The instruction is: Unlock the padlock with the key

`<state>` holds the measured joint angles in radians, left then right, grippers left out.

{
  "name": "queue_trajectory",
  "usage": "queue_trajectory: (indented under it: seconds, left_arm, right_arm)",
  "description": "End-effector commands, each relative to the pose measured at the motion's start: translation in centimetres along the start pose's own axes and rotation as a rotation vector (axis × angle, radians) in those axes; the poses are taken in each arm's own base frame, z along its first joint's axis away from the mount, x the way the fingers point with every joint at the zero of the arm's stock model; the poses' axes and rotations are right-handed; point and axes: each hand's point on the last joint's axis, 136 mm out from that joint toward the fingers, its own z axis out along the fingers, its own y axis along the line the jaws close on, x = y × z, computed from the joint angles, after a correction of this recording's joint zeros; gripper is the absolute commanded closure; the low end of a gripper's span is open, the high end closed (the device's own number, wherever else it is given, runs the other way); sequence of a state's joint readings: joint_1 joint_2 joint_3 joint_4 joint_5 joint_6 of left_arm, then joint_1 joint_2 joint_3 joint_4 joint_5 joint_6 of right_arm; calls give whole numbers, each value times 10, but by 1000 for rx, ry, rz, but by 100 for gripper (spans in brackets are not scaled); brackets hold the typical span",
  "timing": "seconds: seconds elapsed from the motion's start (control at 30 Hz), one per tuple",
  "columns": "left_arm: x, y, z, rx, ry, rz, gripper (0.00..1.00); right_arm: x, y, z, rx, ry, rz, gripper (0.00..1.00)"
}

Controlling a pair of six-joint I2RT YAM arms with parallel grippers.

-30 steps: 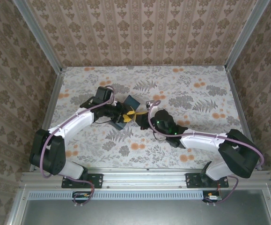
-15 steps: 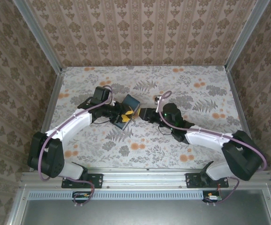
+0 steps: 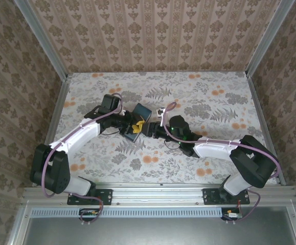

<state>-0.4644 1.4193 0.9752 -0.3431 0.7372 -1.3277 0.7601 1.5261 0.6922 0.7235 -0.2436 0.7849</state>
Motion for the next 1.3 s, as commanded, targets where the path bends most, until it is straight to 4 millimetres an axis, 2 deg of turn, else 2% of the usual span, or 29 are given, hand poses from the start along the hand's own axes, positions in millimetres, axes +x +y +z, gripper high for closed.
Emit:
queue_trajectory:
  seconds: [0.0,0.17,0.37,0.43,0.53,0.63,0.8,0.9,0.97,1.07,1.27]
  left_arm:
    - [6,-18,-9,69,1,60,95]
    - [9,-23,-11,80,7,73,95]
    - [14,-24,-14,84,7,68,94]
    - [14,-24,-16,82,4,73,82]
    - [13,-15,-22,30,-20,91,61]
    - [0,-4,-39,-6,-89,91,52]
    - [-8,21,-62,-50,-159,79,50]
    - [-21,30,-68,-83,-211,104,50]
    - [-30,28,-68,-112,-226,177,51]
    - [-45,35,-66,-238,-256,306,55]
    - [-60,31,-48,-327,-281,465,53]
  right_arm:
    - [-3,7,2,-26,-13,-32,49]
    - [1,5,15,-15,-11,-20,57]
    - [-1,3,23,7,-36,-22,75]
    - [-2,-1,21,31,-41,-25,83]
    - [-2,-10,15,80,-46,-26,88]
    - [0,-13,11,108,-12,-54,88]
    - [2,-11,4,140,72,-147,88]
    - [-5,-11,0,120,95,-119,89]
    - [-11,-9,-3,107,104,-122,89]
    - [-14,-5,-7,127,154,-212,89]
    - [-9,-9,-6,172,306,-371,91]
